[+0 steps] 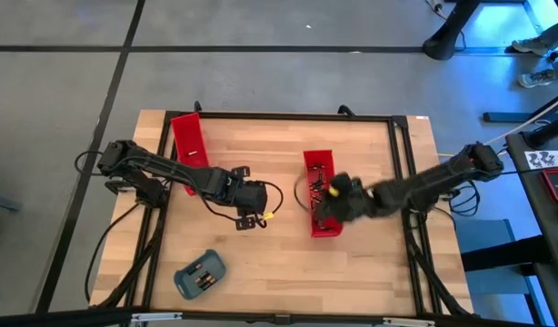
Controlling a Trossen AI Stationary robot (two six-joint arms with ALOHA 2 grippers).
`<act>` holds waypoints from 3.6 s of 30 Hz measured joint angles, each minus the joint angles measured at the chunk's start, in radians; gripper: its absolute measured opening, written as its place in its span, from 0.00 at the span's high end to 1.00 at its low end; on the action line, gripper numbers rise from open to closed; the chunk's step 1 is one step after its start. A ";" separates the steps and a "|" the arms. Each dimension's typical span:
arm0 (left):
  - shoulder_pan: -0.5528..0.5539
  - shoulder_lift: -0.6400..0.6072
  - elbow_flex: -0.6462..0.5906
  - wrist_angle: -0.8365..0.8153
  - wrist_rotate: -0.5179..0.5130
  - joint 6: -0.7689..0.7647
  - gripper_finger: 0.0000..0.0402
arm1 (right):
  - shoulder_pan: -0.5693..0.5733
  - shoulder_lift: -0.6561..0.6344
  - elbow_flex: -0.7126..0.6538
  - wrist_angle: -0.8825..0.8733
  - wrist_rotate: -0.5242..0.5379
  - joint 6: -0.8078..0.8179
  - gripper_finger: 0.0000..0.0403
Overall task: Sort batteries
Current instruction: Put the small black battery into the right red bin, then move the bins to the top center of the table
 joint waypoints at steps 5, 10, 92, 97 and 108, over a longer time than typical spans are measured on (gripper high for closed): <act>0.000 0.000 0.000 -0.040 -0.049 0.021 0.64 | -0.208 0.056 0.000 0.001 -0.126 -0.075 0.93; 0.000 0.000 0.000 -0.080 -0.117 0.031 0.64 | -0.333 0.138 0.000 0.012 -0.209 -0.119 0.93; 0.451 -0.395 0.000 -0.345 -0.277 -0.572 0.58 | -0.538 -0.279 -0.036 -0.293 -0.356 -0.510 0.48; 0.641 -0.399 -0.029 -0.402 -0.202 -0.569 0.40 | -0.598 -0.297 -0.136 -0.097 -0.381 -0.524 0.48; 0.839 -0.378 -0.318 -0.152 0.001 -0.640 0.31 | -0.684 -0.292 -0.175 0.093 -0.380 -0.694 0.48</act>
